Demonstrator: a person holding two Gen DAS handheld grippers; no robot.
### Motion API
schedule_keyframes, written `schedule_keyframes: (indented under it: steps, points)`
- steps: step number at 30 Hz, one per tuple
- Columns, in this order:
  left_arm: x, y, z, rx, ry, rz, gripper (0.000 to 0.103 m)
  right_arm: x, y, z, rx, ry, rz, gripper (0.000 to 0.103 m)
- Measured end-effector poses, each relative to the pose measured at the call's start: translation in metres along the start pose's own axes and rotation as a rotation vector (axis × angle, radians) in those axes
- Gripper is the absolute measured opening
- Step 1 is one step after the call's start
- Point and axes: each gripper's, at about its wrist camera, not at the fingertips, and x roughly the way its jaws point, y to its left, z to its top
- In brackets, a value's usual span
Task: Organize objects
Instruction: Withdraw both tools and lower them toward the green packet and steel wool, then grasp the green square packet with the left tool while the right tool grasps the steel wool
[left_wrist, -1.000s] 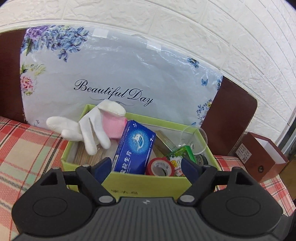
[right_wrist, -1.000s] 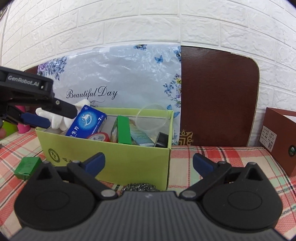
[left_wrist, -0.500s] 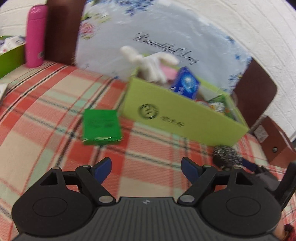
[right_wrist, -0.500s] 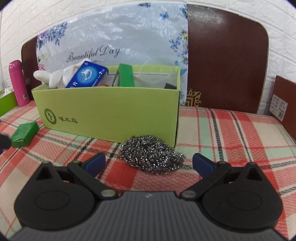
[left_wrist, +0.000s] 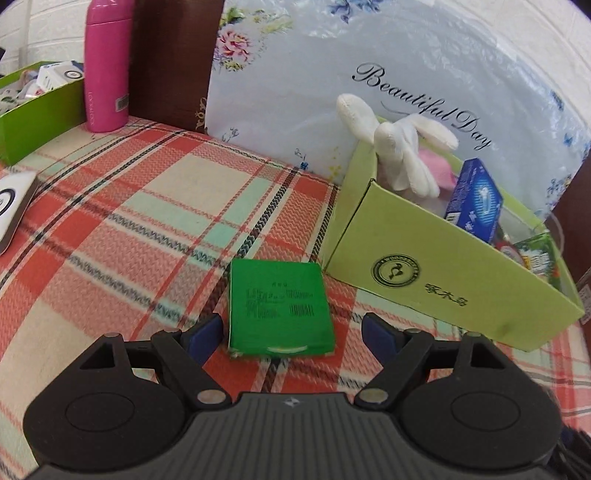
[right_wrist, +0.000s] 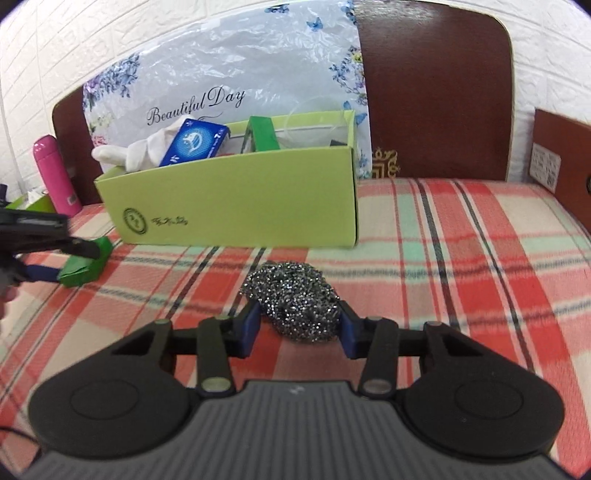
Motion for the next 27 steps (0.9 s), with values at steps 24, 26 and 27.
schedule_keyframes:
  steps: [24, 26, 27]
  points:
    - [-0.087, -0.016, -0.108, 0.305, 0.069, -0.156, 0.078, -0.102, 0.04, -0.064, -0.147, 0.078, 0.119, 0.063]
    - [-0.085, -0.015, -0.107, 0.289, 0.076, -0.15, 0.078, -0.105, 0.039, -0.063, -0.174, 0.06, 0.104, 0.063]
    - [-0.084, -0.017, -0.106, 0.283, 0.079, -0.145, 0.078, -0.105, 0.038, -0.062, -0.175, 0.055, 0.102, 0.063]
